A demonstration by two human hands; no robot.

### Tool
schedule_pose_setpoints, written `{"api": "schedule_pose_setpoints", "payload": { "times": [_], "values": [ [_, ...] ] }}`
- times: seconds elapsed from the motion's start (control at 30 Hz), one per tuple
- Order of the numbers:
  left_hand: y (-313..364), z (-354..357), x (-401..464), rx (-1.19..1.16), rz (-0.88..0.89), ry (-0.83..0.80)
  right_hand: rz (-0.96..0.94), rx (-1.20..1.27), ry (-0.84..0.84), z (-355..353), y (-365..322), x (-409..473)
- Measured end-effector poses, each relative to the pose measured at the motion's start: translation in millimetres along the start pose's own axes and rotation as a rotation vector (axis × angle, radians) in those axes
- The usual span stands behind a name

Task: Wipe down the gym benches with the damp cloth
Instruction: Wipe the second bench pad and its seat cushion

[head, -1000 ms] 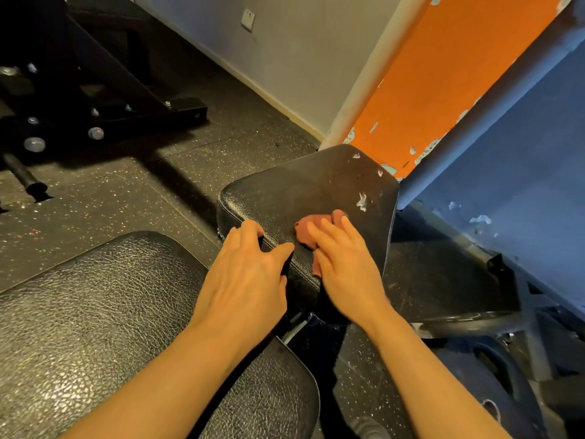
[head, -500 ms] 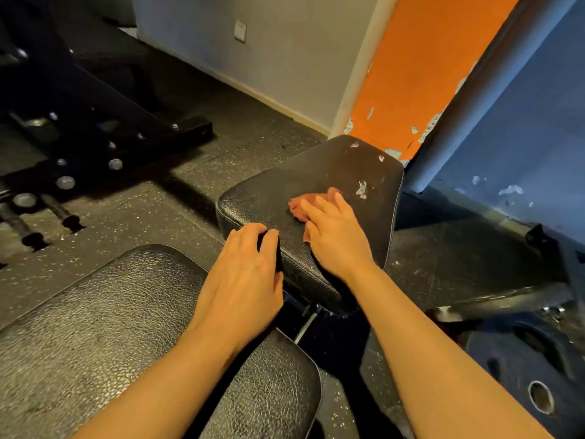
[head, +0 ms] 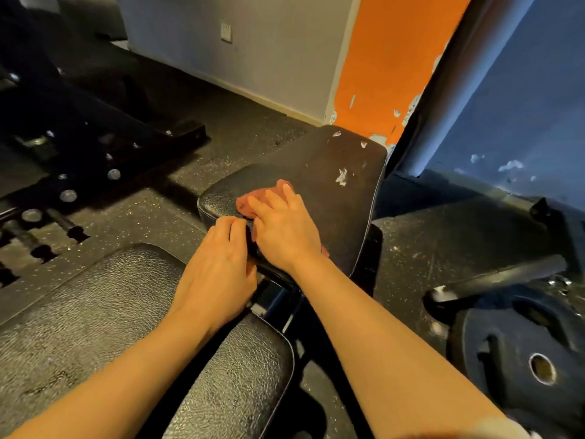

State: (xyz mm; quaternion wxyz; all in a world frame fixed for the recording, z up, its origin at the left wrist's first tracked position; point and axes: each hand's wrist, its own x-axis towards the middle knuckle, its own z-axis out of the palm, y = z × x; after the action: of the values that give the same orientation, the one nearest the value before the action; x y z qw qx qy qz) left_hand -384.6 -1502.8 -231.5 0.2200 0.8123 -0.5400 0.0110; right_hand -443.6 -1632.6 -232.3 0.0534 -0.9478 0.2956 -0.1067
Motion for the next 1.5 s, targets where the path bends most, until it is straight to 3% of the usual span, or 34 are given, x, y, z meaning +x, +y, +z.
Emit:
{"api": "schedule_pose_setpoints", "payload": {
  "times": [0.1,0.2,0.33,0.4,0.5,0.6,0.77,0.9,1.03,1.13,1.27,1.4,1.5],
  "values": [
    [0,-2,0,-0.013,0.022,-0.003,-0.121,0.078,-0.051,-10,5,-10],
    [-1,-1,-2,0.013,0.027,-0.031,-0.119,0.043,-0.105,-21,36,-18],
    [-5,1,0,0.097,0.065,-0.043,0.202,-0.1,-0.083,-33,92,-11],
    [-5,1,12,0.149,0.11,0.006,0.249,-0.111,-0.069,-30,91,-4],
    [10,0,43,0.037,0.128,0.063,-0.029,-0.015,0.05,-21,66,-14],
    [18,14,75,-0.048,0.173,0.122,-0.194,0.071,0.025,-25,64,-38],
    [-2,35,113,-0.011,0.252,0.117,0.041,-0.115,-0.056,-28,138,3],
    [-2,43,112,-0.084,0.142,0.108,0.267,-0.263,-0.097,-24,180,55],
    [-2,47,114,-0.096,0.141,0.111,0.054,-0.335,-0.057,-4,122,89],
    [-8,47,112,-0.126,0.117,0.151,-0.022,-0.147,-0.071,0,74,86],
    [-8,43,111,-0.109,0.091,0.125,-0.002,-0.071,-0.077,-14,117,64],
    [-5,46,111,-0.113,0.076,0.128,0.226,-0.131,-0.07,-23,182,53],
    [-3,47,112,-0.092,0.098,0.121,0.259,-0.133,-0.023,-17,174,60]
  ]
}}
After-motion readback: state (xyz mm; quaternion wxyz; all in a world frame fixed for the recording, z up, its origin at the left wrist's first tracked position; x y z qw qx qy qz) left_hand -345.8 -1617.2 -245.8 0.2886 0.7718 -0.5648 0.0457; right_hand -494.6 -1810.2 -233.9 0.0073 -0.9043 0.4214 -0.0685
